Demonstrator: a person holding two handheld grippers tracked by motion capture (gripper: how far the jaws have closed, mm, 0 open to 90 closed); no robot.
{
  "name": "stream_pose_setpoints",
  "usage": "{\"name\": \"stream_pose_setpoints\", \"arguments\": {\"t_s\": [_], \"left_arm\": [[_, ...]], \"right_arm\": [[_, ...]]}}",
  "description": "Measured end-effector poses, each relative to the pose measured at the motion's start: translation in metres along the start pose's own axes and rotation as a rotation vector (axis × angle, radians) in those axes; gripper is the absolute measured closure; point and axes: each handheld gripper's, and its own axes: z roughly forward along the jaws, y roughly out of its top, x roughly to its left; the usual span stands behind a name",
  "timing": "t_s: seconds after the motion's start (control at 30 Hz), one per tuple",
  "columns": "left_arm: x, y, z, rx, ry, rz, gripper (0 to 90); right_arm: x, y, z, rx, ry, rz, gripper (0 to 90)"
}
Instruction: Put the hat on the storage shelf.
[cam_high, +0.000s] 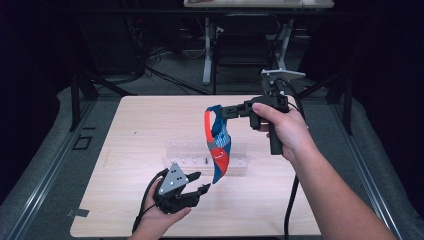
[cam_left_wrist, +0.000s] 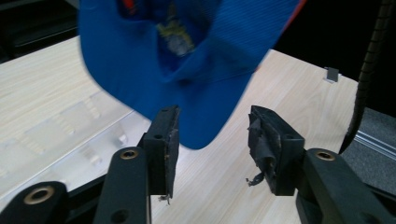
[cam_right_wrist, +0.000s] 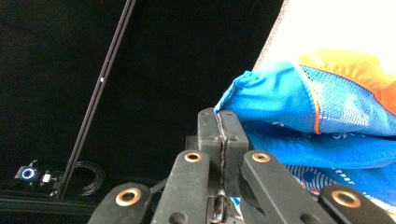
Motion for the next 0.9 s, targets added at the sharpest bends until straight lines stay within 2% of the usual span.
{"name": "stream_pose_setpoints", "arguments": {"t_s": [0.2,0.3,0.33,0.37,0.43,0.5,0.63,0.77,0.9], "left_arm": [[-0.007,0.006,0.01,0.006,-0.002,0.03,58.0],[-0.01,0.007,0.017,0.014,0.014,0.049,59.0],[-0.013,0.008,0.023,0.026,0.048,0.072,60.3],[-0.013,0.008,0.025,0.034,0.059,0.084,61.8],[-0.013,0.008,0.027,0.037,0.059,0.087,64.1],[-0.012,0.008,0.031,0.055,0.078,0.101,71.5],[-0.009,0.007,0.033,0.066,0.099,0.097,81.8],[-0.001,0.006,0.034,0.072,0.123,0.098,87.6],[0.004,0.007,0.034,0.084,0.124,0.112,87.8]], "right_arm": [[0.003,0.003,0.004,-0.007,0.002,0.001,90.0],[0.004,0.004,0.004,-0.008,0.005,0.001,90.0],[0.005,0.004,0.005,-0.006,0.007,0.003,90.0],[0.004,0.004,0.005,-0.007,0.007,0.003,90.0],[0.004,0.004,0.005,-0.007,0.006,0.003,90.0],[0.004,0.004,0.004,-0.01,0.004,0.004,90.0],[0.003,0.004,0.004,-0.01,0.004,-0.002,90.0],[0.003,0.003,0.004,-0.011,0.0,-0.003,90.0],[0.003,0.003,0.006,-0.005,-0.004,-0.01,90.0]]}}
